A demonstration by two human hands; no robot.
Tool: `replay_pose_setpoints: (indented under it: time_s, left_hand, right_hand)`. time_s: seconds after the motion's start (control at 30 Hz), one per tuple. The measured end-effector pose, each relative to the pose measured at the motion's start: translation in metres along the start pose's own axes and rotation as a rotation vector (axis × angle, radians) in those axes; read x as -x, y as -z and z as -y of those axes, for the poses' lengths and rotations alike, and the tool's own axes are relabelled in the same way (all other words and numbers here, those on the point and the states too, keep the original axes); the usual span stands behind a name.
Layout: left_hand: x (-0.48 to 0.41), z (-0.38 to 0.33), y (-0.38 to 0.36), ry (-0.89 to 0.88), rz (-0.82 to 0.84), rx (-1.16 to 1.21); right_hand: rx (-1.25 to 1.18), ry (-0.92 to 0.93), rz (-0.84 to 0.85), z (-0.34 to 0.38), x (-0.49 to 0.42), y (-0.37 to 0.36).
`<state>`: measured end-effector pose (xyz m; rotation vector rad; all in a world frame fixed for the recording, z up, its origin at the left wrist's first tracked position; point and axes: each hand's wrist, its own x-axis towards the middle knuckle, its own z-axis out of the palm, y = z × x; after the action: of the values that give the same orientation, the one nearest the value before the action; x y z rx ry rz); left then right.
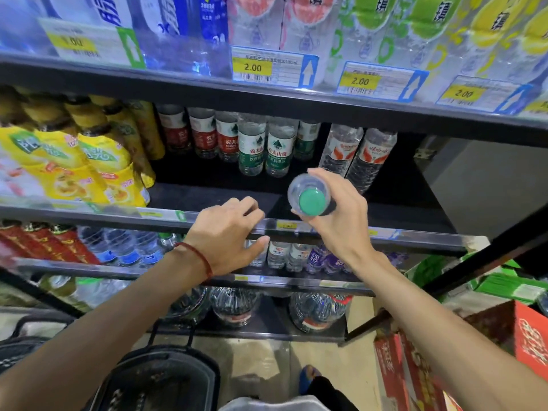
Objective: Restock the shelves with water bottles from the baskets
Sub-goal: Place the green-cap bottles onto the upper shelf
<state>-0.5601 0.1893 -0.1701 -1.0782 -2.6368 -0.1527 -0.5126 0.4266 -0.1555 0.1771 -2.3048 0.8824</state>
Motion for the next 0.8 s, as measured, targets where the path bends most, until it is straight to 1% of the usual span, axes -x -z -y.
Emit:
replay_pose_setpoints:
  time_s: [0.1,0.2,0.33,0.43,0.5,0.57,0.67,0.73,0.8]
  left_hand:
    - [-0.006,0.005,-0.004,-0.029,-0.054,0.012]
    - [-0.014,0.013,-0.011,-0.046,-0.052,-0.009]
    - [-0.022,0.021,-0.016,-0.052,-0.011,-0.045]
    - [-0.025,0.028,-0.019,-0.086,0.000,-0.090]
    - [-0.029,0.032,-0.020,-0.124,0.020,-0.128]
    - [-0.033,0.035,-0.021,-0.160,0.047,-0.151]
    - [-0.037,0.037,-0.021,-0.163,0.061,-0.147]
    - [-0.038,0.038,-0.022,-0.158,0.077,-0.136]
    - [-0.038,0.041,-0.024,-0.162,0.095,-0.132]
  right_hand:
    - [-0.044,-0.063,-0.061,-0.017,-0.016,-0.028]
    - [0.001,-0.159,-0.117,-0.029,-0.028,-0.055]
    - [0.055,-0.394,-0.162,-0.039,-0.038,-0.079]
    - [0.164,-0.558,-0.224,-0.047,-0.050,-0.086]
    - [0.184,-0.642,-0.247,-0.053,-0.059,-0.089]
    - [0.150,-0.666,-0.262,-0.059,-0.063,-0.093]
    - [0.060,-0.632,-0.266,-0.065,-0.066,-0.101]
    - [-0.046,-0.574,-0.291,-0.063,-0.071,-0.103]
    - [-0.056,-0.476,-0.340,-0.062,-0.076,-0.104]
